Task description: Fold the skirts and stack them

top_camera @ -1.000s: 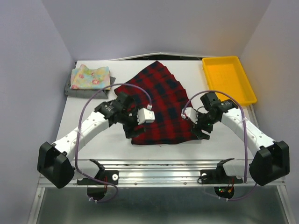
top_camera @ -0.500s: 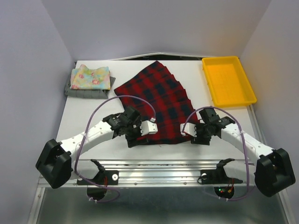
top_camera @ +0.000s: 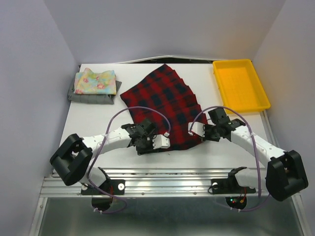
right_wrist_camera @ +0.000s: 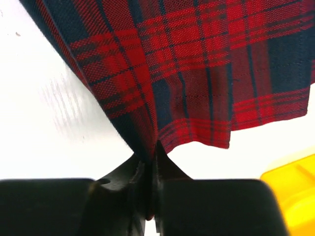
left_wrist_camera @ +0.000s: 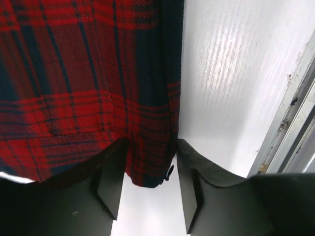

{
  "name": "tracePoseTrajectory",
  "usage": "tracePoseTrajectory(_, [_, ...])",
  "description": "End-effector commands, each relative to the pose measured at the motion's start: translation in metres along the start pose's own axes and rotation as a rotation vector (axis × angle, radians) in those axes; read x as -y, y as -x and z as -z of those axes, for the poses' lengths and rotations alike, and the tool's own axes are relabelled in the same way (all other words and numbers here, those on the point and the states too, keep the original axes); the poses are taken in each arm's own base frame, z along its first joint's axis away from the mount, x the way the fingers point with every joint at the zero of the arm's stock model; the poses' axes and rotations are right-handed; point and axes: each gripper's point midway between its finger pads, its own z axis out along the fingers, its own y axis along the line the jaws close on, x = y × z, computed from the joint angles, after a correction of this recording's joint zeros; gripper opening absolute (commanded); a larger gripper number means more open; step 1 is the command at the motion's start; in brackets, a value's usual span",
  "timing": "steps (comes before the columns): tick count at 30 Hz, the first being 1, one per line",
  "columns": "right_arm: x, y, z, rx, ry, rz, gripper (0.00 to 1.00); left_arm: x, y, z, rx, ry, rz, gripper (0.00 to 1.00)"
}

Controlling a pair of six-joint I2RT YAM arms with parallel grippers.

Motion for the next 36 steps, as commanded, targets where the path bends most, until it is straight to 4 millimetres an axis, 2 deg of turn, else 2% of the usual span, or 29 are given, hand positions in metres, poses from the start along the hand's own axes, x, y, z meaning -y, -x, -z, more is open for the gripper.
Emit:
tracePoseTrajectory(1, [0.032,0.021,0.028,0.031,-0.100,0.021,0.01,-0.011,0.006,0.006,0.014,0.059,0.003,0.31])
tracePoseTrajectory(2, [0.034,0.023,0.031,0.032,-0.103,0.014,0.01,-0.014,0.011,0.011,0.032,0.073,0.004,0.25])
tracePoseTrajectory(3, [0.041,0.028,0.040,0.034,-0.121,0.003,0.01,-0.019,0.018,0.020,0.055,0.089,0.007,0.14])
tracePoseTrajectory(5, [0.047,0.033,0.049,0.039,-0.129,0.000,0.01,-0.030,0.032,0.043,0.119,0.140,0.006,0.05])
tracePoseTrajectory(6, [0.050,0.036,0.054,0.041,-0.138,-0.004,0.01,-0.033,0.033,0.051,0.126,0.148,0.012,0.01])
tracePoseTrajectory(9, [0.070,0.046,0.076,0.041,-0.191,-0.014,0.01,-0.052,0.037,0.082,0.155,0.219,0.020,0.00])
tracePoseTrajectory(10, [0.070,0.043,0.075,0.028,-0.187,-0.015,0.01,-0.056,0.037,0.089,0.158,0.230,0.025,0.00])
tracePoseTrajectory(14, [0.094,0.057,0.094,0.031,-0.238,-0.013,0.01,-0.092,0.036,0.126,0.178,0.321,0.097,0.00])
tracePoseTrajectory(15, [0.090,0.056,0.097,0.021,-0.207,-0.011,0.01,-0.091,0.033,0.129,0.167,0.310,0.101,0.00])
tracePoseTrajectory(18, [0.084,0.066,0.107,0.048,-0.149,0.021,0.01,-0.082,0.032,0.138,0.170,0.273,0.039,0.00])
tracePoseTrajectory(19, [0.069,0.063,0.107,0.041,-0.090,0.020,0.01,-0.075,0.034,0.138,0.189,0.244,0.013,0.00])
tracePoseTrajectory(20, [0.063,0.061,0.109,0.037,-0.067,0.023,0.01,-0.069,0.035,0.143,0.209,0.238,-0.015,0.00])
tracePoseTrajectory(21, [0.056,0.059,0.110,0.035,-0.048,0.032,0.01,-0.060,0.031,0.141,0.197,0.209,-0.050,0.00])
tracePoseTrajectory(24, [0.027,0.053,0.125,0.043,0.009,0.037,0.01,-0.030,0.036,0.148,0.235,0.145,-0.128,0.00])
tracePoseTrajectory(25, [0.023,0.051,0.125,0.035,0.023,0.035,0.01,-0.028,0.033,0.147,0.225,0.134,-0.129,0.00])
tracePoseTrajectory(28, [0.004,0.053,0.142,0.066,0.050,0.034,0.01,0.005,0.046,0.161,0.315,0.071,-0.208,0.00])
tracePoseTrajectory(31, [-0.008,0.054,0.144,0.089,0.076,0.012,0.01,0.023,0.044,0.159,0.334,0.020,-0.230,0.00])
tracePoseTrajectory(32, [-0.011,0.052,0.139,0.089,0.088,0.003,0.03,0.029,0.043,0.156,0.333,0.008,-0.237,0.00])
tracePoseTrajectory(33, [-0.013,0.053,0.135,0.091,0.100,-0.034,0.26,0.031,0.039,0.149,0.321,-0.004,-0.229,0.00])
tracePoseTrajectory(35, [-0.005,0.061,0.121,0.128,0.090,-0.079,0.51,0.035,0.034,0.140,0.300,-0.031,-0.203,0.00])
tracePoseTrajectory(36, [-0.005,0.060,0.108,0.115,0.118,-0.133,0.66,0.037,0.032,0.133,0.290,-0.051,-0.195,0.00])
